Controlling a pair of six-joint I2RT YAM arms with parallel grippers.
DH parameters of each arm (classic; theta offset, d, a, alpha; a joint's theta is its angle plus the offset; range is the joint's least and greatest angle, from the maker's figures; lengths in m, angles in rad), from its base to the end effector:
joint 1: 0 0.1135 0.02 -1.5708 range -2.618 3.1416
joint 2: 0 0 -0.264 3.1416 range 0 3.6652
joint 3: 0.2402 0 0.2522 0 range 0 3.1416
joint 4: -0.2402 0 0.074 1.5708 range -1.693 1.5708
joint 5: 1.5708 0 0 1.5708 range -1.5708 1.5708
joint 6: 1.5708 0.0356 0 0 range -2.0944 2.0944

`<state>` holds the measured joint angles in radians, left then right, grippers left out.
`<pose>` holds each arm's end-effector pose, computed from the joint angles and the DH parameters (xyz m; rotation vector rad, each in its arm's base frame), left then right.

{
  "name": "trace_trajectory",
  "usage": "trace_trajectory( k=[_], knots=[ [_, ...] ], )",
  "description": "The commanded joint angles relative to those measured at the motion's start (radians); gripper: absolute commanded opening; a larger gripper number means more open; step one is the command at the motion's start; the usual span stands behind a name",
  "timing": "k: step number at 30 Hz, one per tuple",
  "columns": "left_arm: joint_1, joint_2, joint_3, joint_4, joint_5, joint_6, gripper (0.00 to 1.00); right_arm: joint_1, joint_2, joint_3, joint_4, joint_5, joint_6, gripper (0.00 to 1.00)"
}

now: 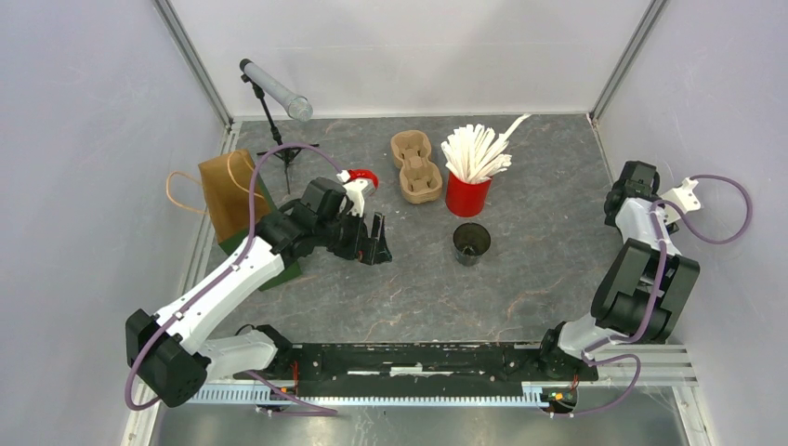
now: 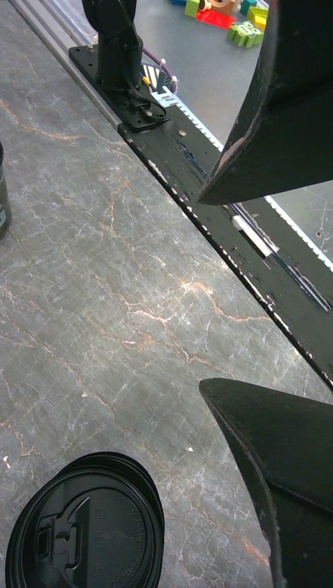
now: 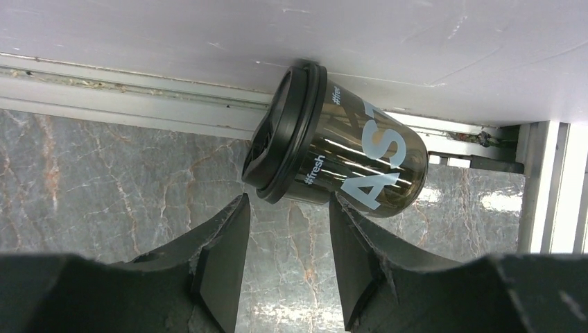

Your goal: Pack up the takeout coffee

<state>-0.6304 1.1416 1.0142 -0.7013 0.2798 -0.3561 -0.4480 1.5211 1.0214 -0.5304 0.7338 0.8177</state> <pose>0.1831 -0.1458 0.3022 0.4787 2.4642 -0.7726 0.2622 -0.1525 0.2263 1.6104 1.7674 -0.7771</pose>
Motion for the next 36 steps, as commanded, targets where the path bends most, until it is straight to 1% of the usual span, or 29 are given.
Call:
trace_trajectory(
  k=[1,6,13,17,20,24,26,28,33,36],
  knots=[
    [-0.002,0.006,0.003,0.028,-0.017,0.053,1.00,-0.004,0.018,-0.020,0.059,0.061,0.042,0.52],
    [-0.002,0.010,0.004,0.025,-0.017,0.055,1.00,-0.005,0.044,-0.018,0.055,0.090,0.084,0.53],
    [-0.002,0.010,0.006,0.022,-0.020,0.060,1.00,-0.005,0.057,-0.045,0.108,0.102,0.062,0.41],
    [-0.002,0.011,0.009,0.022,-0.022,0.060,1.00,-0.001,0.033,-0.057,0.124,0.095,0.029,0.31],
    [-0.002,0.010,0.007,0.022,-0.017,0.059,1.00,0.006,0.001,-0.084,0.167,0.061,-0.019,0.24],
    [-0.002,0.007,0.008,0.022,-0.016,0.059,1.00,0.019,-0.043,-0.133,0.209,0.024,-0.068,0.08],
    [-0.002,0.002,0.005,0.022,-0.017,0.059,1.00,0.022,-0.070,-0.159,0.230,0.004,-0.100,0.02],
    [-0.002,-0.003,0.001,0.023,-0.022,0.059,1.00,0.026,-0.109,-0.185,0.256,-0.018,-0.135,0.00],
    [-0.002,-0.007,0.000,0.022,-0.017,0.054,1.00,0.060,-0.214,-0.259,0.339,-0.172,-0.258,0.00],
    [-0.002,-0.005,0.003,0.022,-0.016,0.054,1.00,0.083,-0.286,-0.303,0.398,-0.357,-0.343,0.00]
  ],
)
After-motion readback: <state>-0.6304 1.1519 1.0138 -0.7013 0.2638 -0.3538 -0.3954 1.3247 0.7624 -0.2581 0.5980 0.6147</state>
